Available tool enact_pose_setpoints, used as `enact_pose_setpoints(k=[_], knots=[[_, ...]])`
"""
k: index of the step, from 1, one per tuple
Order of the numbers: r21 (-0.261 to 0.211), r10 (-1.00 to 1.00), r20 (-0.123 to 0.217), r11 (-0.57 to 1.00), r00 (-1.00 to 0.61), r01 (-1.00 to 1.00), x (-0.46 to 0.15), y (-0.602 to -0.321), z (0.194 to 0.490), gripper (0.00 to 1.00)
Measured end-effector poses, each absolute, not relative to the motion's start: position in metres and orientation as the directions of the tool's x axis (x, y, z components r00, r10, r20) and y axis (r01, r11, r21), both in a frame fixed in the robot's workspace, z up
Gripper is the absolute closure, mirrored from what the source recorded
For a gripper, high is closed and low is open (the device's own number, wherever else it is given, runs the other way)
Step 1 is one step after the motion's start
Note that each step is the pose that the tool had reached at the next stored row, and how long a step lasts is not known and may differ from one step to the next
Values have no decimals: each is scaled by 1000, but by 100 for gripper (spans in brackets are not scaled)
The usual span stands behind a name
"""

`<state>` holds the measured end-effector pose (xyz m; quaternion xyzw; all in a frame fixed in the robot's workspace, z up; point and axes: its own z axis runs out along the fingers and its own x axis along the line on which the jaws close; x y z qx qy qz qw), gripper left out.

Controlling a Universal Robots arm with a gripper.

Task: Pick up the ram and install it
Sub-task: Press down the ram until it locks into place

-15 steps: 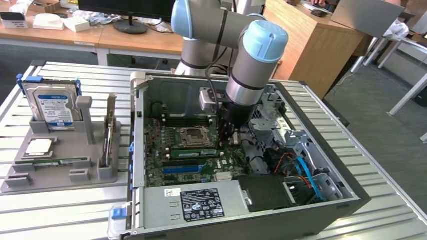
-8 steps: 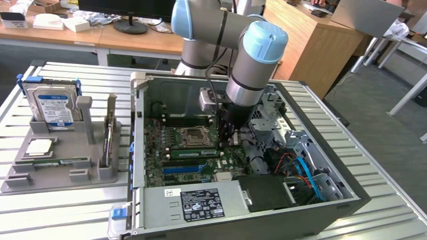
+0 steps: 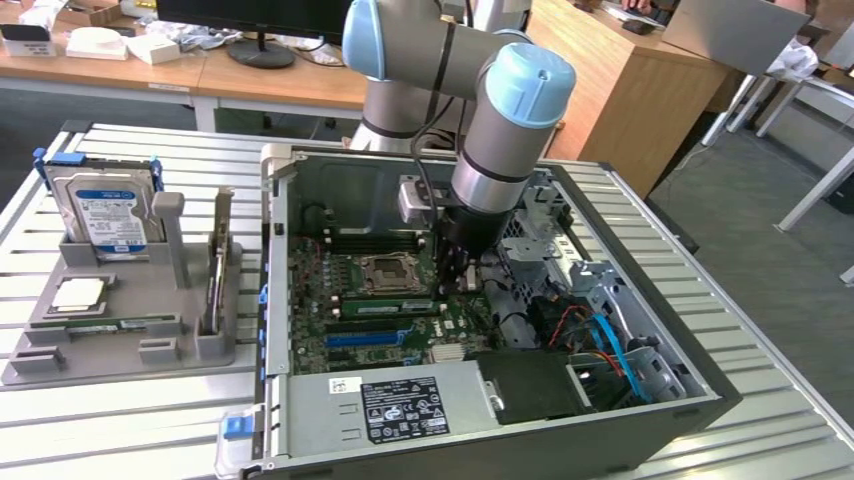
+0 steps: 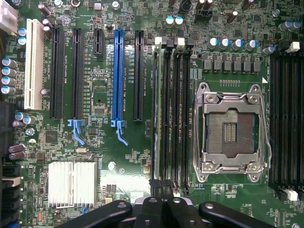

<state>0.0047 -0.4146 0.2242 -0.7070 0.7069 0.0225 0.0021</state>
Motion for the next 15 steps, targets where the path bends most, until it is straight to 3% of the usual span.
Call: enact_pose_setpoints(k=[15], knots=[[29, -999, -35, -1, 0, -1000, 5, -415, 223, 90]])
